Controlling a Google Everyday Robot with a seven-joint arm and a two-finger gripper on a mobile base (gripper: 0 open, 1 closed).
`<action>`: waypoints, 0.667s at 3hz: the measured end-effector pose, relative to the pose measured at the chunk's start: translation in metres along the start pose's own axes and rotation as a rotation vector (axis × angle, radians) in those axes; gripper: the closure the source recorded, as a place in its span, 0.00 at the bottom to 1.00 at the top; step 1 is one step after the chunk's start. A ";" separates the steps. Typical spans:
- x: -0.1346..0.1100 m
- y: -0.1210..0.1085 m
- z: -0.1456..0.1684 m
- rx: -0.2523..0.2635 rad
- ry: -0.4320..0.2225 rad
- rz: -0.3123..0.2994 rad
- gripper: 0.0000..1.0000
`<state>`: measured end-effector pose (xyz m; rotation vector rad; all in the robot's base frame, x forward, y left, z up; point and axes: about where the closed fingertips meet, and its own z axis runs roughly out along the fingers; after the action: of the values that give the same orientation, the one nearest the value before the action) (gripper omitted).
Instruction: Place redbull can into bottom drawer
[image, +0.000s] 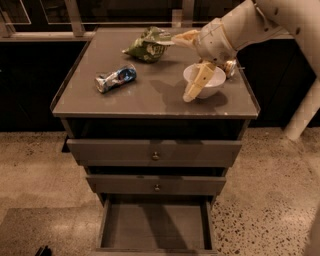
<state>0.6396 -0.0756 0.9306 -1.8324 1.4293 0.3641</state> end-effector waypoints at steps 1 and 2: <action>-0.012 -0.025 0.030 -0.030 -0.060 -0.049 0.00; -0.026 -0.041 0.055 -0.076 -0.069 -0.083 0.00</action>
Offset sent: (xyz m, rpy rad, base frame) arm 0.0639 0.0913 0.0027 -0.0044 0.0057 0.1945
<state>0.6807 -0.0151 0.9272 -1.9150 1.3045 0.4402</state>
